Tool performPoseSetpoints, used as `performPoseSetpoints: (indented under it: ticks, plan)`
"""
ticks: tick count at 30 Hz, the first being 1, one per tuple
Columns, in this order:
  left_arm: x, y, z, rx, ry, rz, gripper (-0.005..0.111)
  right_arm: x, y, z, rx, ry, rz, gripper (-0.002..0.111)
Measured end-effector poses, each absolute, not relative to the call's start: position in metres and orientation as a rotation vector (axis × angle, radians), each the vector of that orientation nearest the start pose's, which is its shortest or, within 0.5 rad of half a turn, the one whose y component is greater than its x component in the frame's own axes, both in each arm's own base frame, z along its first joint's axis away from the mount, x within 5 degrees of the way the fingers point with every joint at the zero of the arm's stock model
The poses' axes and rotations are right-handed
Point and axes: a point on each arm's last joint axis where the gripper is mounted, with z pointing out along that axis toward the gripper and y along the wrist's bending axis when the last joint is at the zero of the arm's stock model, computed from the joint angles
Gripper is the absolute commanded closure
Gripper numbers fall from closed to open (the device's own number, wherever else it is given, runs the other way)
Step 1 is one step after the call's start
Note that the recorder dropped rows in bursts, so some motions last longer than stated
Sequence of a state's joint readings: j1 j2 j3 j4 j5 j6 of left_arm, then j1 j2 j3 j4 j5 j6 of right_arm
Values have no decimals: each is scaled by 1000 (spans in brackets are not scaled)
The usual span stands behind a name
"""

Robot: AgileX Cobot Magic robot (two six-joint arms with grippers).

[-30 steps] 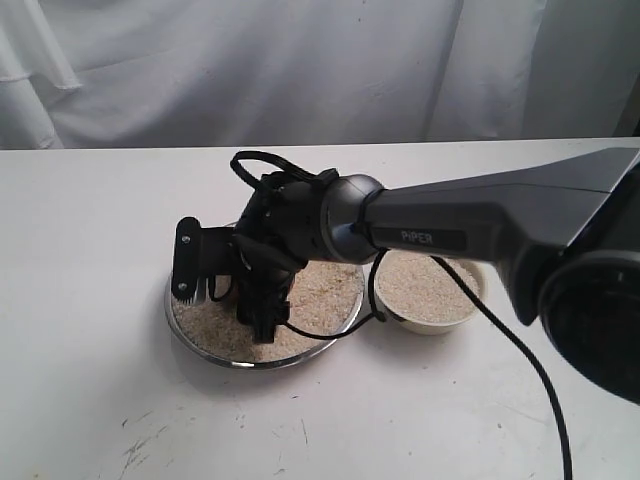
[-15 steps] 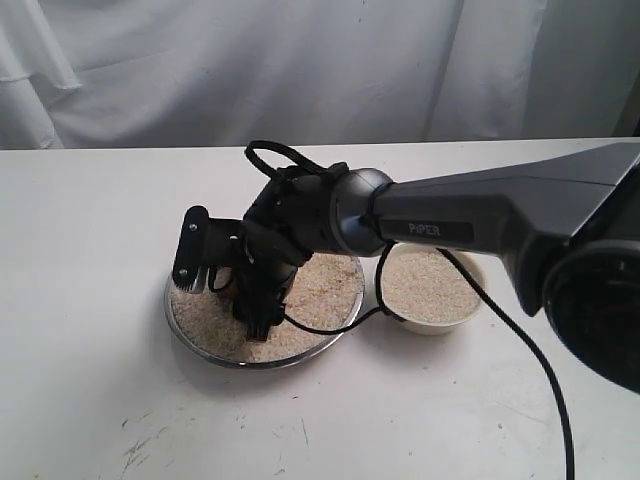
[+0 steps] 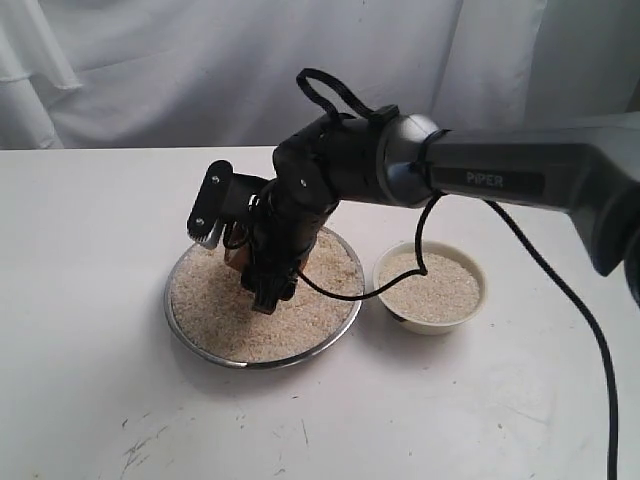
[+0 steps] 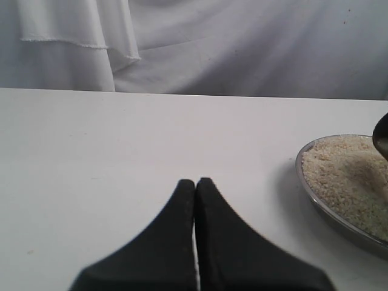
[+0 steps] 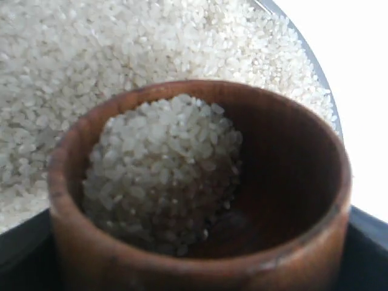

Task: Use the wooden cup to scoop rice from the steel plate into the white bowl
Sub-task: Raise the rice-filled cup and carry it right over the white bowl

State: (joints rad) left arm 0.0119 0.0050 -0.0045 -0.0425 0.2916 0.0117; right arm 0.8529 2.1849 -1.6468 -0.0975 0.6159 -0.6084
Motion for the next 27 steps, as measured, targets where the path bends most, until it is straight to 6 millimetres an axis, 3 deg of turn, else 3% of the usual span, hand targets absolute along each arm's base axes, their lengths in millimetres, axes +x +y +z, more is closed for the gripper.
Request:
performPoseSetpoints:
  ticks: [7,20,27]
  plan:
    - [55,0,188,-28,1775,-23,107,319,337,181,-1833,1957,57,108]
    - [55,0,188,-28,1775,-23,107,330,296,233,-1720,2018,216,108]
    - [55,0,188,-28,1775,-23,107,332,278,242,-1647,2148,252,108]
